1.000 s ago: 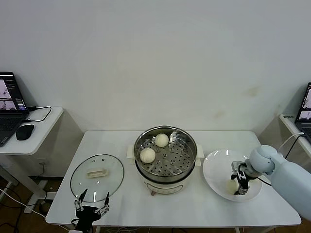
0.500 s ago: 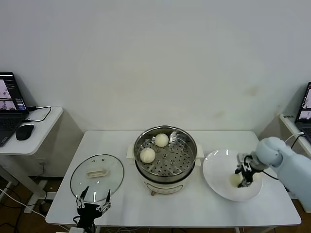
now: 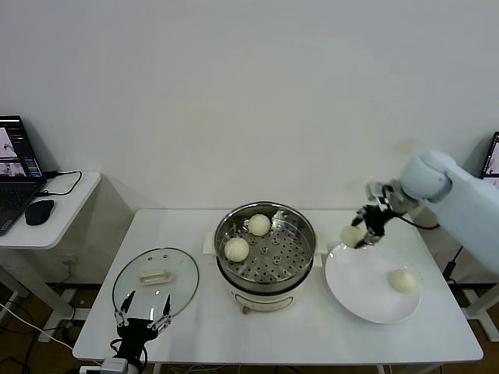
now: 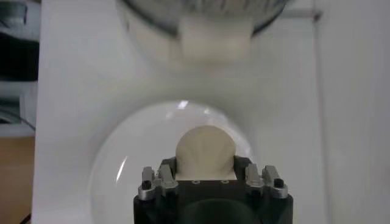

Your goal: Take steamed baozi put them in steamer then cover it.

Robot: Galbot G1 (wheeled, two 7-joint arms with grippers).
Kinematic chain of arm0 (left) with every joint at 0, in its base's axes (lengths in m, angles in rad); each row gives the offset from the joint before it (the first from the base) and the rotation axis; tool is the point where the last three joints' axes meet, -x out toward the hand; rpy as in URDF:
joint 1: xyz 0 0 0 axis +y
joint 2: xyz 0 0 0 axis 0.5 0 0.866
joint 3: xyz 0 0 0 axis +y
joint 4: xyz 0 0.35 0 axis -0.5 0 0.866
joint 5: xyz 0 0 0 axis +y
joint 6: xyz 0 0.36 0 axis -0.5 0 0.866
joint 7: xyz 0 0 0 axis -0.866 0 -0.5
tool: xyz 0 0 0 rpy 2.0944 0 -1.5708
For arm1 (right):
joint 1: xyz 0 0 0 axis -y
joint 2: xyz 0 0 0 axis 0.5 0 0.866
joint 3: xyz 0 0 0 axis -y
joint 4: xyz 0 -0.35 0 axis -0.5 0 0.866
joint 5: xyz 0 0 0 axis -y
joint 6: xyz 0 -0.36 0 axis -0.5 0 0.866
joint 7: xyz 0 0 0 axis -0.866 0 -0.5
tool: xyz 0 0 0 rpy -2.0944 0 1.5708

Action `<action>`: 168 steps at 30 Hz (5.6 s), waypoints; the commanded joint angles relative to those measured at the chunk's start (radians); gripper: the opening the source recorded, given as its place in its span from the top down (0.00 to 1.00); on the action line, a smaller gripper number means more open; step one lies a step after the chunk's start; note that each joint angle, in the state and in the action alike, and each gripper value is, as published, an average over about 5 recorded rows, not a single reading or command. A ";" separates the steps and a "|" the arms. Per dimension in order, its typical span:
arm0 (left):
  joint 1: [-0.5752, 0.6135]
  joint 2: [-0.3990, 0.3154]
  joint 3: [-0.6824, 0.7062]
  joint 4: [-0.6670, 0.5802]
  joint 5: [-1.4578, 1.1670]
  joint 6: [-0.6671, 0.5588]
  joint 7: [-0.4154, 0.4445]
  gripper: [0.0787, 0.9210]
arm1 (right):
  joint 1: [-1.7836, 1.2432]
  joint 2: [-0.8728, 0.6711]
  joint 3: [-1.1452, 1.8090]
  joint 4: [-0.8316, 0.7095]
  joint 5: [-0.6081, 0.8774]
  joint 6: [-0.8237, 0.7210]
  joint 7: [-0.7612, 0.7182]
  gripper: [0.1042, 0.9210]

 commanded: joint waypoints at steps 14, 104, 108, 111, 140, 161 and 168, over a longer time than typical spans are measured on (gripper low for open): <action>0.004 -0.026 -0.008 0.001 -0.007 -0.005 -0.011 0.12 | 0.249 0.415 -0.250 -0.197 0.110 0.784 -0.056 0.42; 0.015 -0.038 0.010 -0.030 0.020 0.002 -0.001 0.12 | -0.045 -0.179 0.061 0.168 -0.017 0.088 0.104 0.12; 0.020 -0.037 0.021 -0.029 0.024 0.005 0.001 0.12 | -0.131 -0.242 0.142 0.139 -0.081 0.032 0.119 0.12; 0.024 -0.032 0.027 -0.028 0.026 0.006 0.001 0.12 | -0.211 -0.273 0.194 0.124 -0.101 0.009 0.114 0.12; 0.046 -0.015 0.035 -0.055 0.013 0.012 0.002 0.12 | -0.631 -0.206 0.443 -0.008 -0.335 0.059 0.094 0.12; 0.043 -0.018 0.026 -0.040 0.013 0.015 0.005 0.12 | -0.590 -0.088 0.450 -0.217 -0.454 0.164 0.126 0.12; 0.037 -0.019 0.025 -0.039 0.013 0.017 0.008 0.12 | -0.587 -0.095 0.452 -0.229 -0.478 0.178 0.102 0.12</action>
